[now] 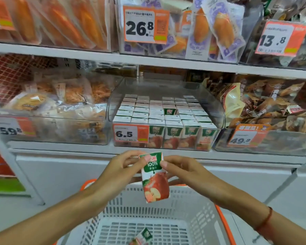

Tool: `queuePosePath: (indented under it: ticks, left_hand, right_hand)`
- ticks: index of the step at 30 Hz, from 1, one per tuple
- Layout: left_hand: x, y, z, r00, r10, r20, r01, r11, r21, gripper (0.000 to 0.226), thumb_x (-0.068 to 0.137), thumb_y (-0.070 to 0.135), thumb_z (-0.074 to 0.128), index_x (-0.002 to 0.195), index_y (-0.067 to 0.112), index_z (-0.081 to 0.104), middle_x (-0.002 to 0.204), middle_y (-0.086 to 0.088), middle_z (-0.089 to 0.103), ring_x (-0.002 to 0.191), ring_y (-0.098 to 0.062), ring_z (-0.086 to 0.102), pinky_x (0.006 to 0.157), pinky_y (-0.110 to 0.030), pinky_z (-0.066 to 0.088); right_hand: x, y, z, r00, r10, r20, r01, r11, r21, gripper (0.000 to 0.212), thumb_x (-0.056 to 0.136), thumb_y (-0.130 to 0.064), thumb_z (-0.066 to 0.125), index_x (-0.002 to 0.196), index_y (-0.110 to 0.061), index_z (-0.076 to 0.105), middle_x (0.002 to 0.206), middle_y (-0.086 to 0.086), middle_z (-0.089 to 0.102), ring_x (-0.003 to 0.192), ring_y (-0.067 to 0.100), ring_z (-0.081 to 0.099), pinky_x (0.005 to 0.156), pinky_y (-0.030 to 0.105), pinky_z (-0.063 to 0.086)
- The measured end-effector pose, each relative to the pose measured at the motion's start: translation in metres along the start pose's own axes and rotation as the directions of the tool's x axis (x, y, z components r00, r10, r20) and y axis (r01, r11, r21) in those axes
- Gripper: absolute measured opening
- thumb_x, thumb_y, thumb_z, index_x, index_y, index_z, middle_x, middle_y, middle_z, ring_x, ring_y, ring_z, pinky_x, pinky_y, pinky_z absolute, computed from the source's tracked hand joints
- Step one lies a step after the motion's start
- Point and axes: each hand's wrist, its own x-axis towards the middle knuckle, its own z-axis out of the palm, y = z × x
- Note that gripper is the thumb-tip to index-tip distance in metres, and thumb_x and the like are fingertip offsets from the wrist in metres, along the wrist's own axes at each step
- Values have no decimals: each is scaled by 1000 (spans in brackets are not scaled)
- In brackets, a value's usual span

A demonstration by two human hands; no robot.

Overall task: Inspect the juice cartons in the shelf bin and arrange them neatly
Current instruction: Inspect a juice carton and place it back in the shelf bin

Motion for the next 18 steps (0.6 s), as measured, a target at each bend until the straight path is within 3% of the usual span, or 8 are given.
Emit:
queuePosePath:
  ticks: [2,5,8,10,13,18]
  left_hand:
    - [-3,-3,4,1000,-27,11,27,999,-32,19,91,30,62,107,22,66,90,5,77,78,-2,72,56,-11,52]
    - [-2,-8,6,996,-57,61,60,997,-50,31,90,34,63,116,17,65,97,4,77,89,-6,72,65,-13,55]
    - [5,-9,1,973,-127,193,140,989,-54,36,89,36,64,120,20,65,108,5,75,101,-8,70,80,-21,58]
    - [8,-10,-3,923,-179,340,189,982,3,35,90,36,62,122,22,66,113,4,73,107,-9,68,90,-26,56]
    - [15,-15,-6,912,-185,367,170,983,74,38,91,35,62,126,22,61,115,4,73,110,-9,66,97,-30,53]
    - [18,-21,-6,954,-83,287,65,995,71,35,89,40,63,122,28,62,109,9,74,103,-4,68,80,-16,55]
  right_hand:
    - [-1,1,0,1000,20,-8,-20,999,28,32,95,-32,58,122,-16,64,113,11,70,101,25,67,91,33,56]
    - [-3,5,1,998,40,-51,-35,995,92,29,95,-27,59,118,-11,66,114,18,69,94,23,66,88,32,56]
    - [-2,11,2,990,82,-116,-63,985,160,29,96,-30,57,117,-13,67,111,13,72,104,30,67,97,43,50]
    - [-1,12,0,983,99,-153,-70,980,184,28,96,-32,57,115,-14,68,109,9,73,105,29,68,96,39,51]
    - [-1,11,-3,980,124,-153,-88,971,221,29,95,-32,58,117,-16,67,110,7,73,102,26,69,90,32,54]
    - [0,12,-9,989,133,-60,-109,947,301,28,93,-24,62,120,-21,66,111,2,73,103,21,69,81,23,56]
